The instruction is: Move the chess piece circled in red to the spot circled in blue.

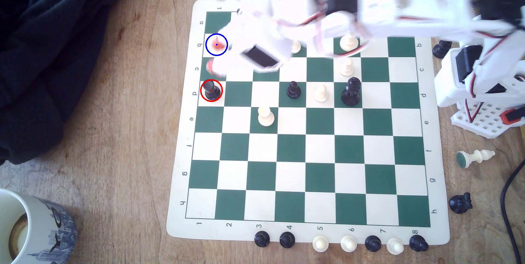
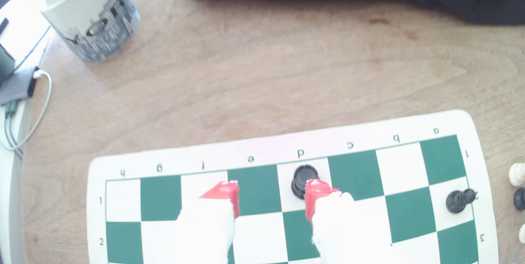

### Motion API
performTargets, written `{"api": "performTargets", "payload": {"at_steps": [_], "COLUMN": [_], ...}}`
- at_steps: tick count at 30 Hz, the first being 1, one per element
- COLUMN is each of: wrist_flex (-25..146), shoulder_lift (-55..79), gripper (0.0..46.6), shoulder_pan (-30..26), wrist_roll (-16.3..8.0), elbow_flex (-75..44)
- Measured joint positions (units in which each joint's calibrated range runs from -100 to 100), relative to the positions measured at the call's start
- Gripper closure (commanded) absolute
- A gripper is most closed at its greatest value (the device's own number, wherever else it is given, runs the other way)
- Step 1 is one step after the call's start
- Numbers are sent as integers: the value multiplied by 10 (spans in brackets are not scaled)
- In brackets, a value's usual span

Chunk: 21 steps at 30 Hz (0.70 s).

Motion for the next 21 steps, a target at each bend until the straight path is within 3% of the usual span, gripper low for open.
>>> {"api": "performTargets", "payload": {"at_steps": [21], "wrist_flex": [29], "shoulder_lift": [242], "gripper": [309], "shoulder_pan": [20], "wrist_roll": [-4], "elbow_flex": [-176]}}
